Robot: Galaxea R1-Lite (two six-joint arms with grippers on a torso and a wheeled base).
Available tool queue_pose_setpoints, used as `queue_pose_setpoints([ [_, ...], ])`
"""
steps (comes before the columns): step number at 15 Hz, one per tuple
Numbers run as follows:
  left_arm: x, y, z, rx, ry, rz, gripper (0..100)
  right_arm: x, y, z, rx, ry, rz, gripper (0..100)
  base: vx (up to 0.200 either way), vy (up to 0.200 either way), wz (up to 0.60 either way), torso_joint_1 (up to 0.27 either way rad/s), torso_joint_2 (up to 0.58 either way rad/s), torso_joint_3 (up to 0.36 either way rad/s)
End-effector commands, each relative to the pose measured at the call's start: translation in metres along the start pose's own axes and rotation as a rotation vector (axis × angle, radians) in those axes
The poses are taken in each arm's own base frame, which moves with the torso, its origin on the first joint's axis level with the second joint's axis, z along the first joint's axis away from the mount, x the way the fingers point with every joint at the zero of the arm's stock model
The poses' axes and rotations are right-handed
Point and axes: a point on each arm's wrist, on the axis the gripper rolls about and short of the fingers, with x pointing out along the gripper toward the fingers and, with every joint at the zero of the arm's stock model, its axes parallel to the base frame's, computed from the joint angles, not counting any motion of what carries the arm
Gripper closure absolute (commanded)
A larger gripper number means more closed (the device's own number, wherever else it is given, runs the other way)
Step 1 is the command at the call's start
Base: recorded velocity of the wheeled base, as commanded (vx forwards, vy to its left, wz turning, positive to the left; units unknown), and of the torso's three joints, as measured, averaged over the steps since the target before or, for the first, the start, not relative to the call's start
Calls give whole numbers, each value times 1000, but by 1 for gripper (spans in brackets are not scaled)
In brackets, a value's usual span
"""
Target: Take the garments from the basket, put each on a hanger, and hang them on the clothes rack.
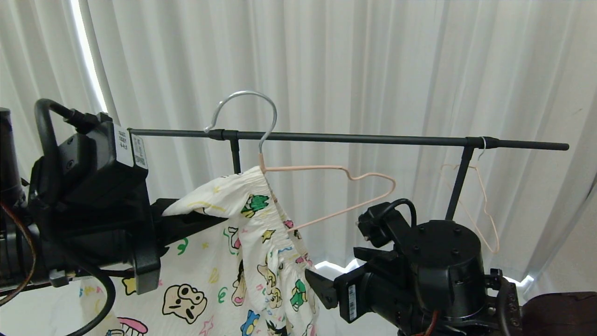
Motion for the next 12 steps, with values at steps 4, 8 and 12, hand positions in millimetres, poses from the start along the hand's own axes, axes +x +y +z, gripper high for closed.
queue_pose_setpoints([
  [4,1,2,-2,2,-2,14,100,-1,-12,3,11,-19,-46,0,0,0,0,0,0,0],
  [8,3,0,-2,3,-4,-2,100,0,-13,5,12,-35,-42,0,0,0,0,0,0,0],
  [12,5,-3,3,14,-24,-22,100,-2,8,-10,-39,6,19,0,0,0,0,0,0,0],
])
